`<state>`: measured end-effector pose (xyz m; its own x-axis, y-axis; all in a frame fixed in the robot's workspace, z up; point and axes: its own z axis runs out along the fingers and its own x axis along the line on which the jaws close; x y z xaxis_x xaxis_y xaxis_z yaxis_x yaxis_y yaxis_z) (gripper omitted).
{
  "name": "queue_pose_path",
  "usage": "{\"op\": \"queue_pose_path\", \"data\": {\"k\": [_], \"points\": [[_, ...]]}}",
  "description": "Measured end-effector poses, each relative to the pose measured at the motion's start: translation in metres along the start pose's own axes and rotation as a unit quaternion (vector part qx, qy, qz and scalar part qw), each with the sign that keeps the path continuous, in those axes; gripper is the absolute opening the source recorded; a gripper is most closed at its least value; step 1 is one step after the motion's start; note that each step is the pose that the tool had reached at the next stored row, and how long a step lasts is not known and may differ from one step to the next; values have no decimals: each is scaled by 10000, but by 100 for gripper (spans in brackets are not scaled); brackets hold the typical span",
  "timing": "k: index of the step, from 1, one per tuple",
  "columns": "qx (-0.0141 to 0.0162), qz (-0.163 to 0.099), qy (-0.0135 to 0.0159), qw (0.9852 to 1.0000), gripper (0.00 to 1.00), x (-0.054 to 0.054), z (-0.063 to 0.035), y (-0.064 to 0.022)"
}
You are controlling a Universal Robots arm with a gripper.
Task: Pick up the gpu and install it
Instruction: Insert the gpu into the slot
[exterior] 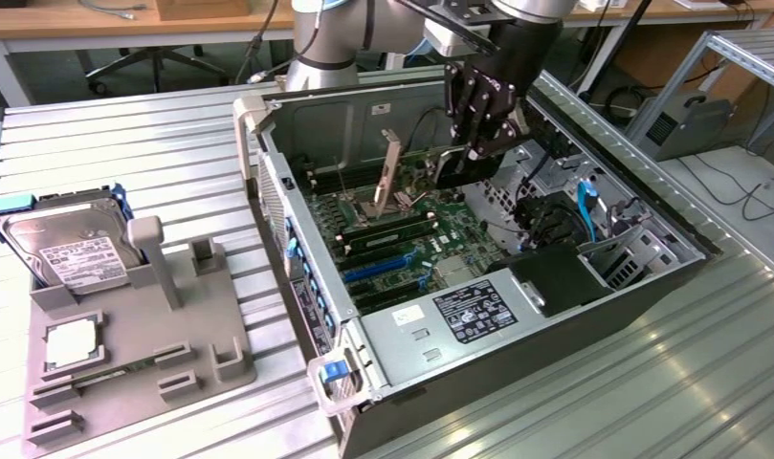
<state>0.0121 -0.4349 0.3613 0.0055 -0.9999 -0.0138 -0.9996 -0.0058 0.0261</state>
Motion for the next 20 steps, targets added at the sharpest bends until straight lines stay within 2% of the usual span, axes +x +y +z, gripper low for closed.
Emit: {"op": "queue_pose_path", "data": {"k": [11,20], "points": [[0,0,-1,10000,27,1,73,6],[8,0,-1,10000,27,2,123,71]]}}
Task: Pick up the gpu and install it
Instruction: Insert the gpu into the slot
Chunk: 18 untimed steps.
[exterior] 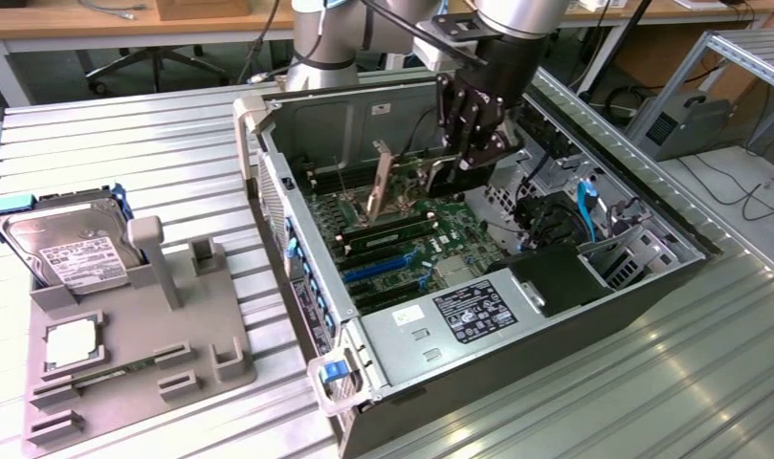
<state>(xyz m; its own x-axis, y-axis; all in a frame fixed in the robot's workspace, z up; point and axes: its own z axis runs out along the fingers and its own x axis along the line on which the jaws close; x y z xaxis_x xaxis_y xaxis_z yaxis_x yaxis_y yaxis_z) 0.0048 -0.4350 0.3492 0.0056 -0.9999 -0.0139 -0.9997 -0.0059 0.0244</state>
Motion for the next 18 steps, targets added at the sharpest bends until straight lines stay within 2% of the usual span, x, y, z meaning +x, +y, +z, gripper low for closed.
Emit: {"op": "queue_pose_path", "data": {"k": [18], "points": [[1,0,0,10000,27,1,118,93]]}}
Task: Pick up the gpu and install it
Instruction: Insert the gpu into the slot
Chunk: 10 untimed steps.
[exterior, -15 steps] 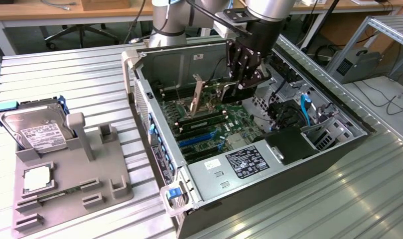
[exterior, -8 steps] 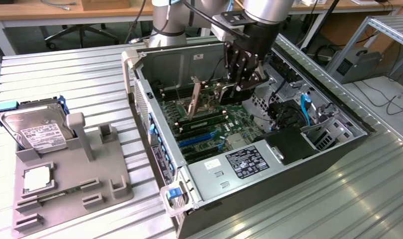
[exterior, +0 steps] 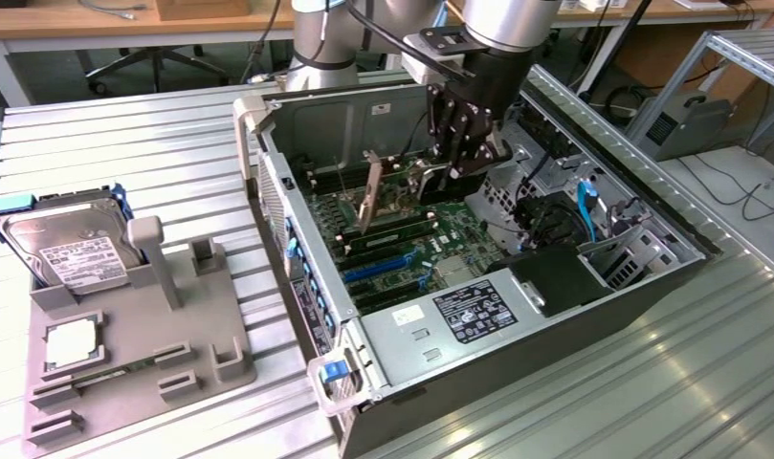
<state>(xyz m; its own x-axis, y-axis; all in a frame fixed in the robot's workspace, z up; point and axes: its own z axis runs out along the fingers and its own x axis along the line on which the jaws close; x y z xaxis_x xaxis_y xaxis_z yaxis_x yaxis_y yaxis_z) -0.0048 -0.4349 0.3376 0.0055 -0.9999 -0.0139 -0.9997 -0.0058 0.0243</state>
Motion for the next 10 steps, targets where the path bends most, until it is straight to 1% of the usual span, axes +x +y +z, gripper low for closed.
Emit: {"op": "queue_pose_path", "data": {"k": [5,10], "points": [[0,0,0,10000,27,0,28,21],[0,0,0,10000,27,0,33,25]]}}
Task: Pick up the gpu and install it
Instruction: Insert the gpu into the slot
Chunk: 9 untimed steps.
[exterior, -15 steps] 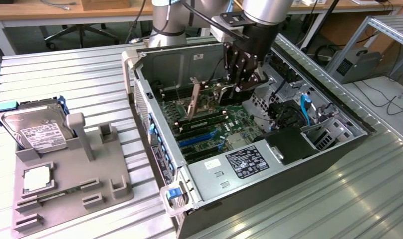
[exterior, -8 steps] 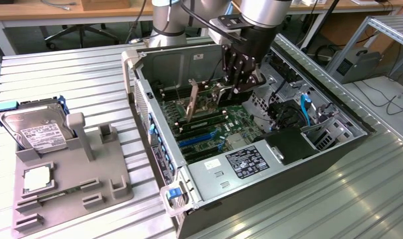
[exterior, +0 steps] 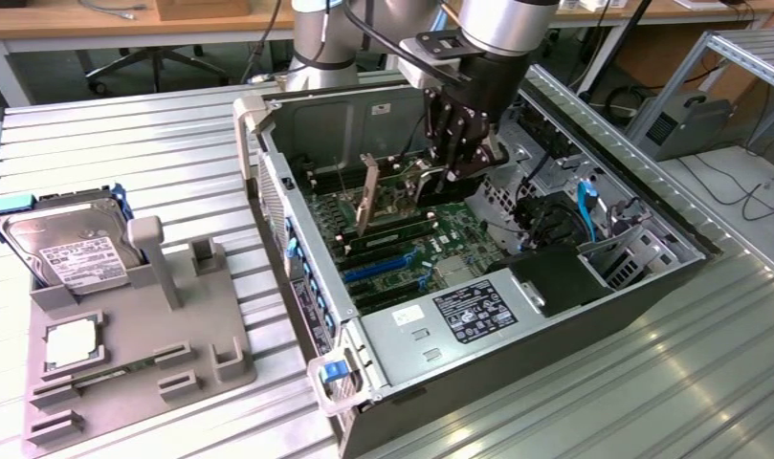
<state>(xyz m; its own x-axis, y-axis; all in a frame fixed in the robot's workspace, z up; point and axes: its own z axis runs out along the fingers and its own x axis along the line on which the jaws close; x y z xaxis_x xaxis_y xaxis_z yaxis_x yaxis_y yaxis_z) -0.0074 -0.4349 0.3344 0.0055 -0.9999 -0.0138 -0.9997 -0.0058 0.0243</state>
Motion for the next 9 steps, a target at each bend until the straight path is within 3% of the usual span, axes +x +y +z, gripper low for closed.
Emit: {"op": "queue_pose_path", "data": {"k": [9], "points": [[4,0,0,10000,27,1,40,1]]}}
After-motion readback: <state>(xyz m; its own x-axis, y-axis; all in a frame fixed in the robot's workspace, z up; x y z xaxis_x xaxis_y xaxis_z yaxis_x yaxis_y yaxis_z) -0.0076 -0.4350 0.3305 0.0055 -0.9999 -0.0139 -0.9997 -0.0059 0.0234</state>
